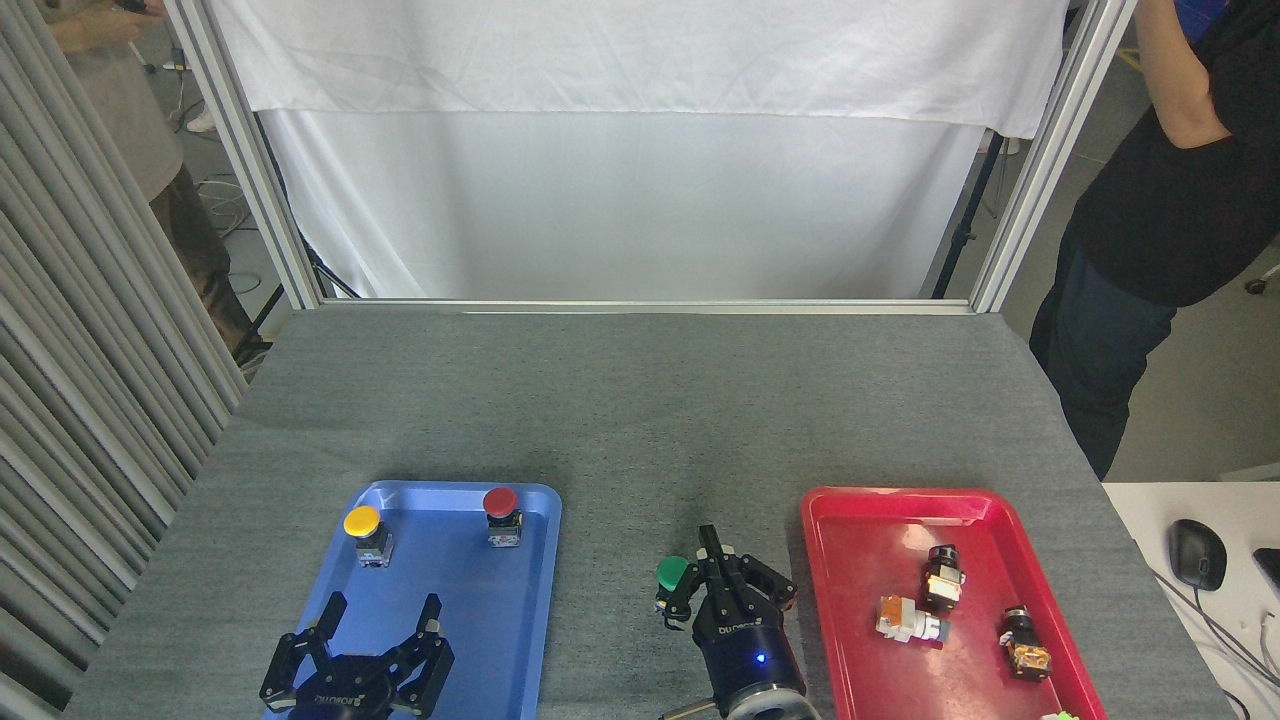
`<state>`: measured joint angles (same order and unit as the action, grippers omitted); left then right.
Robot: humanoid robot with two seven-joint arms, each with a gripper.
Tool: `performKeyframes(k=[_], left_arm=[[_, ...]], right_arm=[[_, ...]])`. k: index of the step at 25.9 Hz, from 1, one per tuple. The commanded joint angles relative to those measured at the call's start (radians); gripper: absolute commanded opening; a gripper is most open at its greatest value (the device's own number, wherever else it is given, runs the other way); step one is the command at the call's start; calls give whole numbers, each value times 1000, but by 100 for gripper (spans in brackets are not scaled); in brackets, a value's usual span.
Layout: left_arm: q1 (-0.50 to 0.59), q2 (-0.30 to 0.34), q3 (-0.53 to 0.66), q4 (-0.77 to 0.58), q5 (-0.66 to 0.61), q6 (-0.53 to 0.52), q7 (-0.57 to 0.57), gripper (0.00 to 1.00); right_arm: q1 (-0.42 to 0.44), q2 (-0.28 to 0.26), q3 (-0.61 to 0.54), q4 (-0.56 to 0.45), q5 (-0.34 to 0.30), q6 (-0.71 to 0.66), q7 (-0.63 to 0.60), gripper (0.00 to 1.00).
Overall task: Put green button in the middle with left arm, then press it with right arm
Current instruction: 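Lift the right hand off the green button and retract toward the red tray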
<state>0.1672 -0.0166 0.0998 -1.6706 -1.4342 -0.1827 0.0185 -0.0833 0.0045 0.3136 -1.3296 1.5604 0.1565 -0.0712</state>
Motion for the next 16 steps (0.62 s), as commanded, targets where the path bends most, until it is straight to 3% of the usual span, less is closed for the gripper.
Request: performKeyframes(k=[1,3,5,16], left_arm=[[-2,-2,3,0,-2,3,3,99],[-5,-5,5,0,-2,3,3,99],[-20,0,-3,2,0,2,3,99],[-35,-5,-5,3,0,2,1,99]], right_arm=[[40,-38,-71,-60,0,-12,2,73],[65,-57,-114,-91,-2,-21,2,88],[82,-61,-143,-118,-5,-37,2,98],[152,-104,-248,-201,-28,-101,1,99]])
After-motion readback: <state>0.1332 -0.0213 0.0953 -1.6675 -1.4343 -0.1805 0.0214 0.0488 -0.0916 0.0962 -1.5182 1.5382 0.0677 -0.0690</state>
